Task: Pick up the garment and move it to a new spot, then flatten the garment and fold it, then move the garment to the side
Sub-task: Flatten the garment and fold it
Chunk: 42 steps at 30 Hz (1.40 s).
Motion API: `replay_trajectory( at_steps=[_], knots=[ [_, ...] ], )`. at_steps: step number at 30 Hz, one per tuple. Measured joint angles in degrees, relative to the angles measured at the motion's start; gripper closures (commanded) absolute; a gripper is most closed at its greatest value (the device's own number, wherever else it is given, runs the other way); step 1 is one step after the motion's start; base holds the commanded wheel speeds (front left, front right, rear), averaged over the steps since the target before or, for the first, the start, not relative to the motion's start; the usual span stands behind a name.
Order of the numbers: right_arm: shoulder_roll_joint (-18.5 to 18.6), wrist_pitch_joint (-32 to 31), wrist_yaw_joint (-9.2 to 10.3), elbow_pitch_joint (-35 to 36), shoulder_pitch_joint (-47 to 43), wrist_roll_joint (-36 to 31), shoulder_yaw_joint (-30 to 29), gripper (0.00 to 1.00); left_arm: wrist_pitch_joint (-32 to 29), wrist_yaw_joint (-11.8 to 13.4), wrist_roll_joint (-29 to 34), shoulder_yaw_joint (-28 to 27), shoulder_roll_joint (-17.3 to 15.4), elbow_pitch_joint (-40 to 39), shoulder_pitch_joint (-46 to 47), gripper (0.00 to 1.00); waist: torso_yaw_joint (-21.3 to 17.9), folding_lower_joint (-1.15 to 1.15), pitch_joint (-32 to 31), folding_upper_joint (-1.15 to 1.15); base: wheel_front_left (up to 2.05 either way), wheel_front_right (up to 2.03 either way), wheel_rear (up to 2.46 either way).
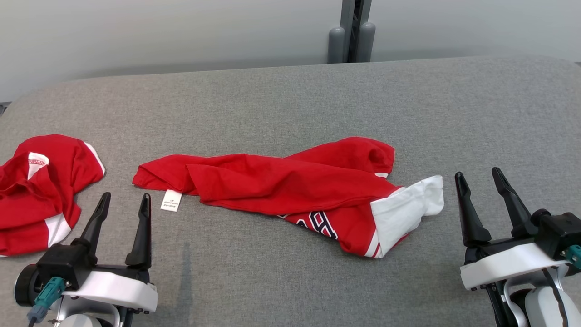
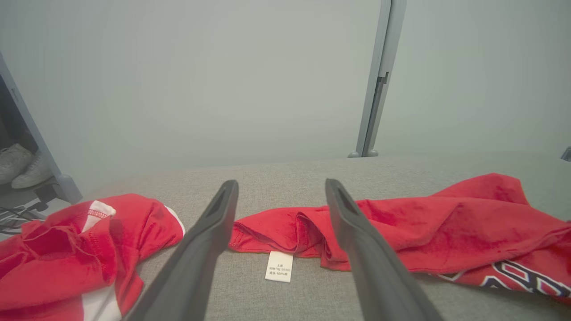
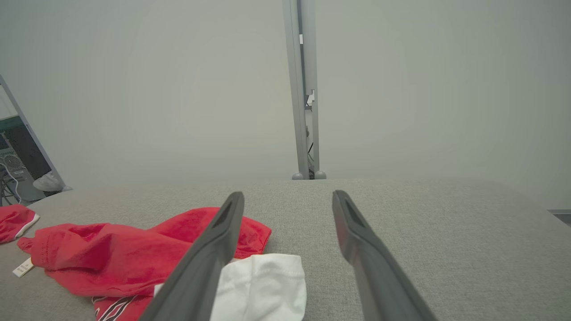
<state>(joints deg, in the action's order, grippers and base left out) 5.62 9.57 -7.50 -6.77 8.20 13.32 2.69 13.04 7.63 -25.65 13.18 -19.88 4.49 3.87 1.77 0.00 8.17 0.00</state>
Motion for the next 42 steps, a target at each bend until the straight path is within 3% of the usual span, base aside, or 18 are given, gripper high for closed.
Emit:
replay_trajectory(
  at_steps=[19,24,31,42],
  knots=[
    [0.3,-1.2,0.0,1.8,-0.5,-0.1,-0.6,0.0,-1.3,-0.1,0.1,1.8,-0.2,-1.6,2.2,0.0,0.6,0.0,0.3,0.0,0.0,0.0,0.0],
    [0.3,-1.4,0.0,2.5,0.1,-0.2,-0.5,0.0,-4.9,-3.5,-1.3,4.0,0.3,0.8,7.7,0.0,0.1,0.0,1.6,0.0,0.0,0.0,0.0],
    [-0.1,-1.2,0.0,2.5,0.8,-0.2,0.4,0.0,-15.6,-8.6,-7.0,6.8,1.3,10.2,12.2,0.0,-2.1,0.0,3.4,0.0,0.0,0.0,0.0],
    [-0.6,0.1,0.0,1.9,1.9,-0.2,0.4,0.0,-15.2,-11.1,-8.8,6.6,1.3,19.4,16.8,0.0,-5.3,0.0,6.6,0.0,0.0,0.0,0.0]
  ],
)
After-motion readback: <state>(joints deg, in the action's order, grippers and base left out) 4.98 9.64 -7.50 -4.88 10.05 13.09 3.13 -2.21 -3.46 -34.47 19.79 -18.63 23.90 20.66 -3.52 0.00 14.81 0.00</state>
